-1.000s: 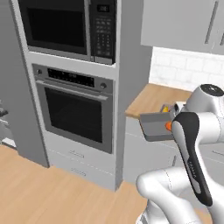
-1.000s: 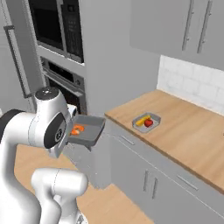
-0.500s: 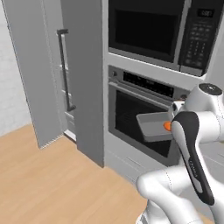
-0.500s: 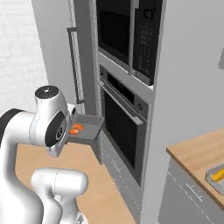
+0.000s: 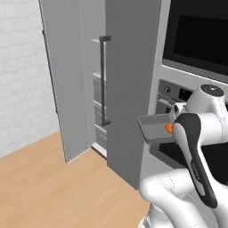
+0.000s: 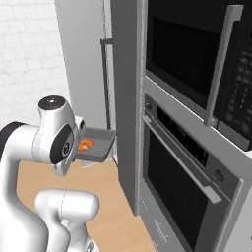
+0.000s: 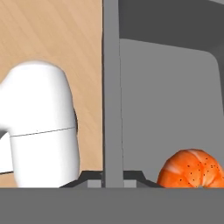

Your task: Take the meat container that has the shrimp and place it on the second highest rack of the freezer. Then take the vegetable container that has the corn and tomato and place it on the highest rack of the freezer.

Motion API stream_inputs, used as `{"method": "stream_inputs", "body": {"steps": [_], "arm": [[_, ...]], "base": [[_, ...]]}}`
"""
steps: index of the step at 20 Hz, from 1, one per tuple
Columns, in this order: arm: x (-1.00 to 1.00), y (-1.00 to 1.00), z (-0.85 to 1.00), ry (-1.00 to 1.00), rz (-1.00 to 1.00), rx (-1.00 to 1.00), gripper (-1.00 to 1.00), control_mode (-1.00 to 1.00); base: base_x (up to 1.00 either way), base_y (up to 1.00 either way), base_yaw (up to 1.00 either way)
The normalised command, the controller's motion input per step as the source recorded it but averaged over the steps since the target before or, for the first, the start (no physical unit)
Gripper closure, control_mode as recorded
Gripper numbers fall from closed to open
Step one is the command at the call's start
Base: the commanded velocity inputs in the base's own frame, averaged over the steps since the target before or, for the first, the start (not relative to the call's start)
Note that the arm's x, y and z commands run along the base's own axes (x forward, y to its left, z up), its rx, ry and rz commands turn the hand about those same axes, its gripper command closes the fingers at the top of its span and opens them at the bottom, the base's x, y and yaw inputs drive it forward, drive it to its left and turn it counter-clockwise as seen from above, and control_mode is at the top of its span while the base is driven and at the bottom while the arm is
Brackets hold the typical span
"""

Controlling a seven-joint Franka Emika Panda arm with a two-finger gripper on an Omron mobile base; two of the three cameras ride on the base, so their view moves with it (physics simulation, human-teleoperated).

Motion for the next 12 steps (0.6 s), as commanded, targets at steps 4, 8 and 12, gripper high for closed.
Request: {"method": "stream_inputs", "body": {"steps": [4, 8, 12], "arm": [[0.0, 0.0, 0.0, 0.0, 0.0, 0.0, 1.0, 1.0], [0.0, 0.0, 0.0, 0.0, 0.0, 0.0, 1.0, 1.0], [0.0, 0.0, 0.0, 0.0, 0.0, 0.0, 1.0, 1.0]], "base": [[0.73, 0.76, 0.0], [0.58, 0.56, -0.11], [0.47, 0.53, -0.26]]}}
